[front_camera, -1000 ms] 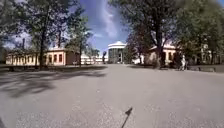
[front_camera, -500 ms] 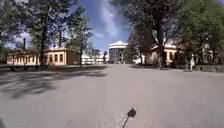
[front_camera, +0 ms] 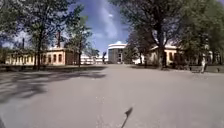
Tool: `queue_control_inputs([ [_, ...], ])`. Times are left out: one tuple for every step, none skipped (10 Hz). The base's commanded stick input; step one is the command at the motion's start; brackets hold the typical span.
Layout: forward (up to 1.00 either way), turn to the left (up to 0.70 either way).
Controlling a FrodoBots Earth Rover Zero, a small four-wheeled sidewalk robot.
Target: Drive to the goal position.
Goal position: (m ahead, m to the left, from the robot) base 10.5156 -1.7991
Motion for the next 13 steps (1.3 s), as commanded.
queue_control_inputs([
  [0.70,0.06],
  [0.70,0.06],
  [0.70,0.06],
  [0.70,0.06],
  [0.70,0.06],
  [0.70,0.06],
  [0.70,0.06],
  [0.70,0.06],
  [0.70,0.06],
  [0.70,0.06],
  [0.70,0.06],
  [0.70,0.06],
  [0.70,0.06],
])
